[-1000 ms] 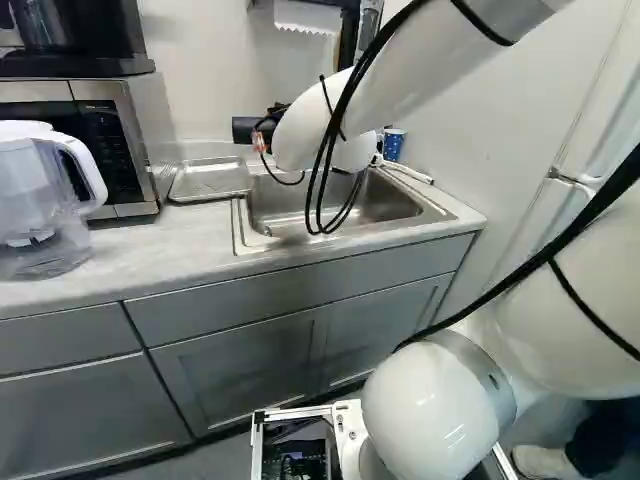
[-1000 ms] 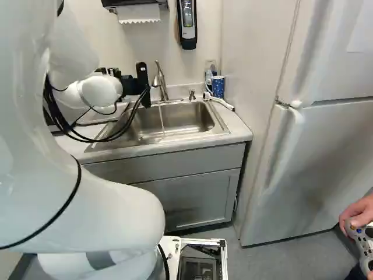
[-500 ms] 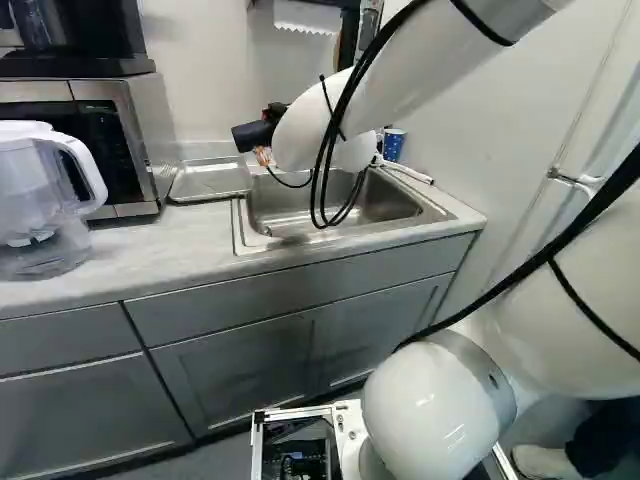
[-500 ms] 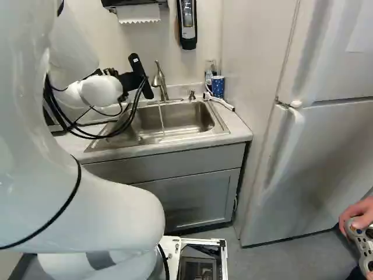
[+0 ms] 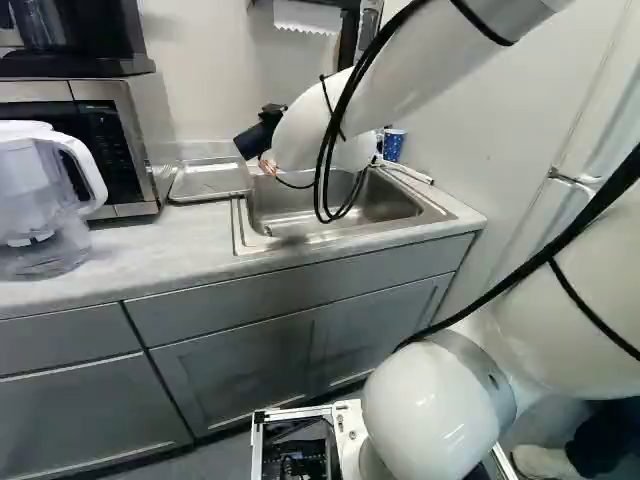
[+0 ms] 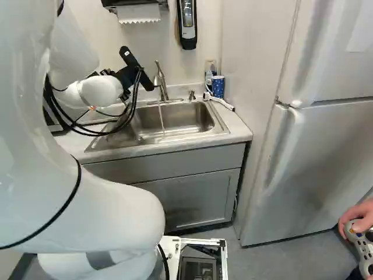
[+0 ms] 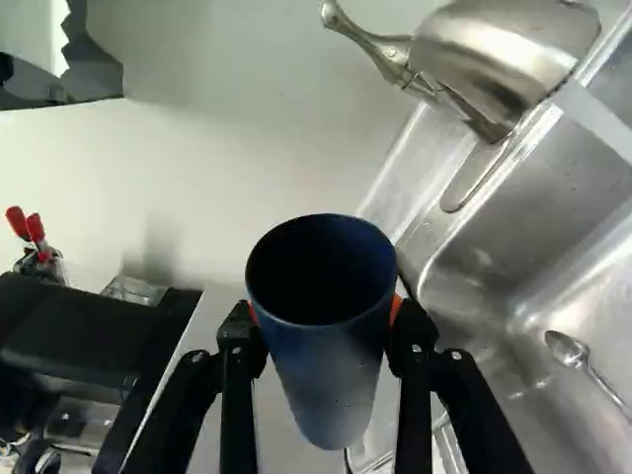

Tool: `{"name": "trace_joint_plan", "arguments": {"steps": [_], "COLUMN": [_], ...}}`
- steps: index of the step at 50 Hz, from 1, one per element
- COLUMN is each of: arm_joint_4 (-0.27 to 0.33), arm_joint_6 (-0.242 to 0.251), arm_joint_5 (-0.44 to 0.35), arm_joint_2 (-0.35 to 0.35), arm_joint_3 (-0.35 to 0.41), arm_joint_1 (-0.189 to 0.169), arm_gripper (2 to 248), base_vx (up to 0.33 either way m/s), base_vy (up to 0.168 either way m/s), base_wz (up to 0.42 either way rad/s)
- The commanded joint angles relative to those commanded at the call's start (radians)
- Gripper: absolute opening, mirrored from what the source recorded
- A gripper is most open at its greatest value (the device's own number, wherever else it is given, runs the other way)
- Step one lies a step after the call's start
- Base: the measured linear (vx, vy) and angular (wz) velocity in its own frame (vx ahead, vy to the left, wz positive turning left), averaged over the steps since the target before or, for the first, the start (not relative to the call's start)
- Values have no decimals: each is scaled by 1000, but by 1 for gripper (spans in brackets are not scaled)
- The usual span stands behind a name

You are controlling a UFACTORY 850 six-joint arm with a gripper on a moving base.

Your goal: Rinse the cup and place it in the tray

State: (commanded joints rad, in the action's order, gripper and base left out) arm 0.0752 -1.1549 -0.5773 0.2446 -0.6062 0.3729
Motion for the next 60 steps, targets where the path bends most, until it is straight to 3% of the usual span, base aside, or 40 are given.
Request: {"name": "trace_joint_plan", "arguments": {"steps": [60], "arm_joint_4": [0], "arm_joint_6": [630], "arm_joint_5": [0], "arm_joint_2": [0], "arm_joint_3": [0], "arm_joint_1": [0], "arm_gripper": [126], "base_vx": [0], "base_vy": [0], "base_wz": [0]}}
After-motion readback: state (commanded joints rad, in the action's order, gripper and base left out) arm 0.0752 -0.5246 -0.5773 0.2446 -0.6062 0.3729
